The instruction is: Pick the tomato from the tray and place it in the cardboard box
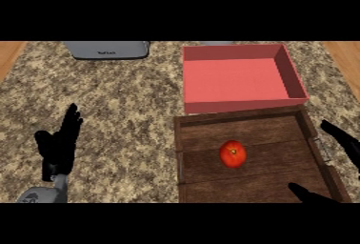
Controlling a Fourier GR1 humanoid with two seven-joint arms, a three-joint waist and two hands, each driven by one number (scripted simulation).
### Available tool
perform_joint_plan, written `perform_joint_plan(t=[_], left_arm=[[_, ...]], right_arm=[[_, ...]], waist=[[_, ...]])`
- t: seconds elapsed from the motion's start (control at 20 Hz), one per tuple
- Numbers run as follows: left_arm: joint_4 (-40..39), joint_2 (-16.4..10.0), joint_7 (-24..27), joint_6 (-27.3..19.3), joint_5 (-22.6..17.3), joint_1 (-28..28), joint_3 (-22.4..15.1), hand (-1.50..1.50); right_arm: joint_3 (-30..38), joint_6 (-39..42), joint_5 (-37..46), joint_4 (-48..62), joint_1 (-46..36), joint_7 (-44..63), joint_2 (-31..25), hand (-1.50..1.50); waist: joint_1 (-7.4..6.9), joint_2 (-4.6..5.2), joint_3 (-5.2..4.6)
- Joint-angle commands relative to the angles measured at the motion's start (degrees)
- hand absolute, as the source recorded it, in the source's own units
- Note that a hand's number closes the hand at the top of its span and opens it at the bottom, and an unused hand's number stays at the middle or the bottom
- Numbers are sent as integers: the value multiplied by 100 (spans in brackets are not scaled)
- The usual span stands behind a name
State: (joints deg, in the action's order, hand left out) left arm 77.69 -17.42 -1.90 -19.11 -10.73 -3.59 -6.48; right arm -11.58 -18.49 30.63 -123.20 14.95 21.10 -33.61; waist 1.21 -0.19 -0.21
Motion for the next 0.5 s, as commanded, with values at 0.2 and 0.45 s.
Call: perform_joint_plan(t=[0.2,0.45], left_arm=[[-286,288,355,-59,235,-39,-90,0],[60,159,-153,-3,233,-196,-69,0]], right_arm=[[-302,1827,157,-1493,-400,2682,-382,-150],[-888,2835,-22,-1005,-1871,4006,-78,-150]], waist=[[-136,27,5],[-238,31,10]])
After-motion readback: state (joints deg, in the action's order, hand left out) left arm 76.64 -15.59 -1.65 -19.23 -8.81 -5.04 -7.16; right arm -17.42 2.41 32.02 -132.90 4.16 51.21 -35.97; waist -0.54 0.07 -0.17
